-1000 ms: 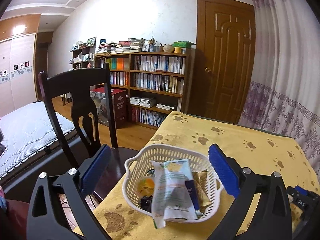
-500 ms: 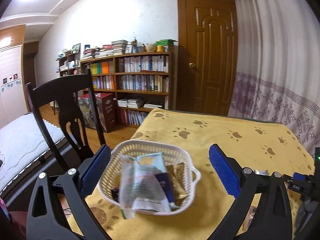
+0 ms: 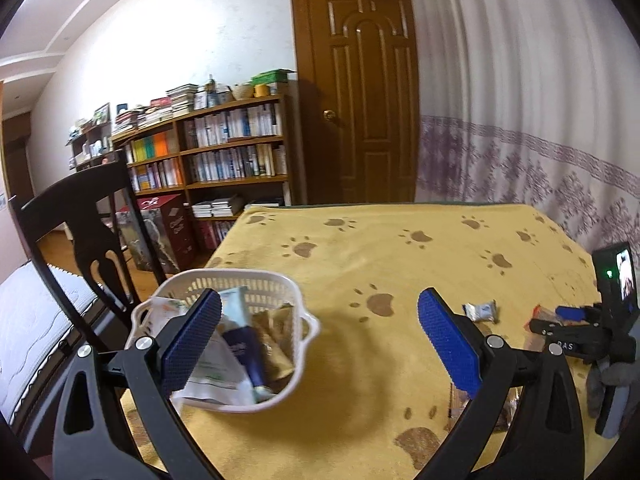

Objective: Organize snacks

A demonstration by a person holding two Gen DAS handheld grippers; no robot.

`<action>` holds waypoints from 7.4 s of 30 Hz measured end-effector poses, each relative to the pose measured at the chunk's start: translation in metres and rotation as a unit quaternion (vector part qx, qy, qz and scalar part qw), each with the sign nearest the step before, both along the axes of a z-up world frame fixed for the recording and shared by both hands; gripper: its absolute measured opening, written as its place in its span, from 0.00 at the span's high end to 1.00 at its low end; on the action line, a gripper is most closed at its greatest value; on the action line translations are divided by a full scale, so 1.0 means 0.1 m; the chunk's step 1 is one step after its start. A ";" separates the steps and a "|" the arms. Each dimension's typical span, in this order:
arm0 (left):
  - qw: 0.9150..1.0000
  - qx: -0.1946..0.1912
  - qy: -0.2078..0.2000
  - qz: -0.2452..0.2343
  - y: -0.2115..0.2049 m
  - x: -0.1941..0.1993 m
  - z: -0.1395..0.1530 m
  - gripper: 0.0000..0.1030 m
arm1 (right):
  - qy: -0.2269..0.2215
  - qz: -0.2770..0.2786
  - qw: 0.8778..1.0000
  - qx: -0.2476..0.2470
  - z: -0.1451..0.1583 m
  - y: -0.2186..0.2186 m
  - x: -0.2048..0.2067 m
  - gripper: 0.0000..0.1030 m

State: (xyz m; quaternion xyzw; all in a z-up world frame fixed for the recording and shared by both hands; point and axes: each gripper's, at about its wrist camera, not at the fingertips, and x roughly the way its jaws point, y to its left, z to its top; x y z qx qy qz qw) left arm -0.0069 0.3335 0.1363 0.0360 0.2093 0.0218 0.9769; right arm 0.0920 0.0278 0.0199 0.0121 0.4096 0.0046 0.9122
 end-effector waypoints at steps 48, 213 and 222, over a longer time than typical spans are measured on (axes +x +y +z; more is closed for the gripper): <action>0.947 0.016 0.208 -0.243 -1.85 0.65 -1.09 0.35 | -0.032 -0.055 0.995 0.073 -0.09 -0.51 -0.61 0.57; 0.967 -0.167 -0.043 0.189 1.95 -0.32 0.25 0.11 | -0.078 0.252 0.955 0.134 0.99 3.07 0.08 0.51; 0.972 -0.159 -0.044 0.168 1.78 -0.32 0.31 0.11 | -0.085 0.209 0.963 0.148 1.01 2.57 0.08 0.51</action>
